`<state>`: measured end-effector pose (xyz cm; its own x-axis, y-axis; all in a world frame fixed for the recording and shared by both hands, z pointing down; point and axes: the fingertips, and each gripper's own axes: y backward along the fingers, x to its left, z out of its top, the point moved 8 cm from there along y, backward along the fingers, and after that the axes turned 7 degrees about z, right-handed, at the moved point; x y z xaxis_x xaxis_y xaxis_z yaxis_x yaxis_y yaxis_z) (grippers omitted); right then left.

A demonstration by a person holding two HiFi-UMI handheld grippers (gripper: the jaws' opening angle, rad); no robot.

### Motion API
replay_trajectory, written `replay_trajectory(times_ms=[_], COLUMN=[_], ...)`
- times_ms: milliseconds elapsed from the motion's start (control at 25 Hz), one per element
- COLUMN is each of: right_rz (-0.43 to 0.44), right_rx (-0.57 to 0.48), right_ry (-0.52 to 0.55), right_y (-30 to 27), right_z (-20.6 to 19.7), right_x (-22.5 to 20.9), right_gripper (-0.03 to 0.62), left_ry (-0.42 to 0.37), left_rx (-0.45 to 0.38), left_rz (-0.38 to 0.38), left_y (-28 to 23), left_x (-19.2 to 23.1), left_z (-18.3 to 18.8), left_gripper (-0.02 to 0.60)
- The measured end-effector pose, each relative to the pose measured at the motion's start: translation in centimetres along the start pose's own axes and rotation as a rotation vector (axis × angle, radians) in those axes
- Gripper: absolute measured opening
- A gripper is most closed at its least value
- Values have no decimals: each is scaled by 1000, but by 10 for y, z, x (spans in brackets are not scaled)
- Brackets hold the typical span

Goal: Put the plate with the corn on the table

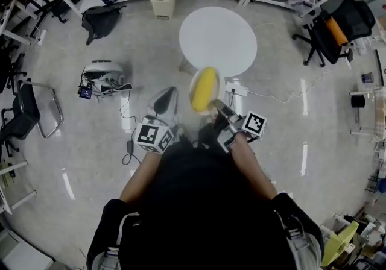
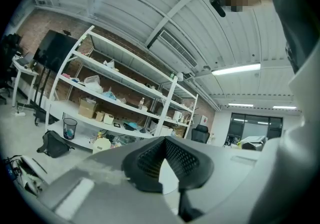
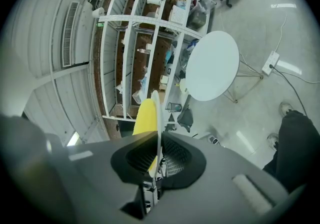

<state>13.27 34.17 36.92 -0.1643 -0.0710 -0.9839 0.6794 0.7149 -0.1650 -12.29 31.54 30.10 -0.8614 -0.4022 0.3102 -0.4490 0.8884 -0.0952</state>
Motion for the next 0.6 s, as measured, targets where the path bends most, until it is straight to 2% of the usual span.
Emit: replay_trajectory(times_ms=[320,600], right_rz=[25,27], right_rx=[25,68], right_ry=[8,31], right_y=[-17,-43], right_z=[20,61], right_x=[1,1], right_gripper=[32,32], left_ry=[-2,-2], left_rx=[-11,-24], left_rz=[12,50], left_y=[-25,-60], left_x=[3,11], left_z=[3,8], left_gripper=[3,3])
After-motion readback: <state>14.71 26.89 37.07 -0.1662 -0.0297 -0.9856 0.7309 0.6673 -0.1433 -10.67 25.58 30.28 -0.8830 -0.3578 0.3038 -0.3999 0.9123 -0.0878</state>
